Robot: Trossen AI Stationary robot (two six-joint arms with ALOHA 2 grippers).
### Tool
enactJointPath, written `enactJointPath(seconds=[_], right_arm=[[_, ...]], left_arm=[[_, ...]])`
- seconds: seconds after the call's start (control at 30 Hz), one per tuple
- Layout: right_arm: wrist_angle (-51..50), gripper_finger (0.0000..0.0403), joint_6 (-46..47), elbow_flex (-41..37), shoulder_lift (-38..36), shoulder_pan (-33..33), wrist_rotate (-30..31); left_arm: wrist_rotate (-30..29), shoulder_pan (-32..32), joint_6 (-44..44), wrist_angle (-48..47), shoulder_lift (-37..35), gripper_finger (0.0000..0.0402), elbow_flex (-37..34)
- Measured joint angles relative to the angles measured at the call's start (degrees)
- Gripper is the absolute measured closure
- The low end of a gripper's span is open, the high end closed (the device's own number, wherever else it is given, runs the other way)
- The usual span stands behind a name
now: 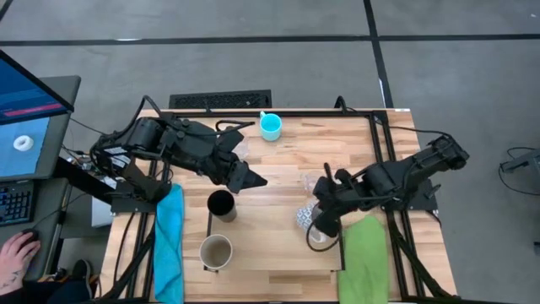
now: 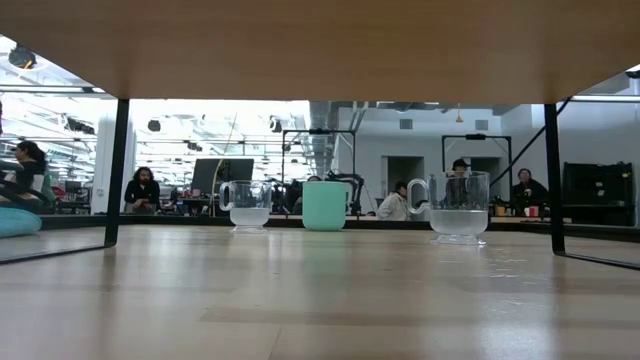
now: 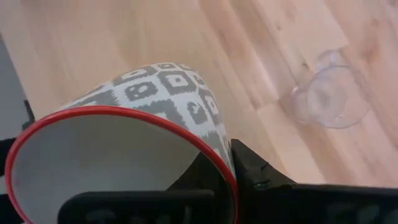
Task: Stack small to large cups/mugs on shelf
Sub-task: Put the gray patterned mug on the shelf
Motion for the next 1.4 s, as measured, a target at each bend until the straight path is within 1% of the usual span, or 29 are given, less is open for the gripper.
enactJointPath(seconds=[0.13,0.23,0.5,0.63,0.7,1.03,1.17,1.4], right_arm=[[-2.28,0.0376,-0.41,1.18,1.46,-0.62,-1.85],[-5.06,0.0376,-0.53,2.34,2.67,-0.72,-2.04],[-6.49,0.0376,-2.58,4.99,4.27,-0.99,-2.31],[-6.58,0.0349,-2.54,5.09,4.27,-1.01,-2.3],[-6.48,0.0342,-2.62,5.16,4.25,-1.01,-2.31],[-6.08,0.0341,-4.09,5.16,4.25,-1.01,-2.86],[-5.66,0.0323,-4.41,5.16,4.23,-1.01,-2.96],[-2.46,0.0276,-5.97,5.16,4.23,-1.78,-3.28]], left_arm=[[-0.11,0.0,0.0,-0.09,0.02,0.0208,-0.04],[-0.2,0.0,0.0,0.09,0.02,0.0208,-0.04],[-0.31,0.0,-0.02,0.33,0.02,0.0208,-0.04],[-0.32,0.0,-0.02,0.37,0.02,0.0208,-0.04],[-0.33,-0.01,0.0,0.37,0.02,0.0208,-0.04],[-0.31,0.0,-0.09,0.37,0.02,0.0208,-0.04],[-0.31,0.0,-0.39,0.37,0.02,0.0208,-0.04],[-0.31,0.0,-0.46,0.38,0.04,0.0208,-0.04]])
